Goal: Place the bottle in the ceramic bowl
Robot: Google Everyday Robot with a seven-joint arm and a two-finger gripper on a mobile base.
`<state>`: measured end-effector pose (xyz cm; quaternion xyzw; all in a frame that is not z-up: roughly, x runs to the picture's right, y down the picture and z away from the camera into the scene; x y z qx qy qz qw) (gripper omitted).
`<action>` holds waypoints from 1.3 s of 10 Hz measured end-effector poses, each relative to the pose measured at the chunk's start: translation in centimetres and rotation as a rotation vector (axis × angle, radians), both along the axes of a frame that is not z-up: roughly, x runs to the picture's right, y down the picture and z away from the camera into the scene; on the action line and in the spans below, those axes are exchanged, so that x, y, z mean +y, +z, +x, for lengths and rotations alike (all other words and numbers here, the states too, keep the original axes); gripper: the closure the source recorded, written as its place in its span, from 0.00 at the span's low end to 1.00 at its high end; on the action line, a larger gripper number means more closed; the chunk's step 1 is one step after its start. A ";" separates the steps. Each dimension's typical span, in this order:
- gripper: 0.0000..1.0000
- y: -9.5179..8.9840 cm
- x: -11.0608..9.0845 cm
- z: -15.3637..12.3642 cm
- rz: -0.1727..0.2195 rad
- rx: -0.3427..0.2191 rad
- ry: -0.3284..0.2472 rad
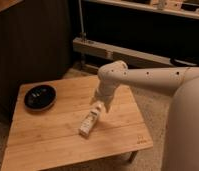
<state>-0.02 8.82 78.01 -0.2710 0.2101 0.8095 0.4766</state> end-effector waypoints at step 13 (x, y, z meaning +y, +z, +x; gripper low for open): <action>0.35 6.0 4.0 -2.3 -0.123 -0.014 0.041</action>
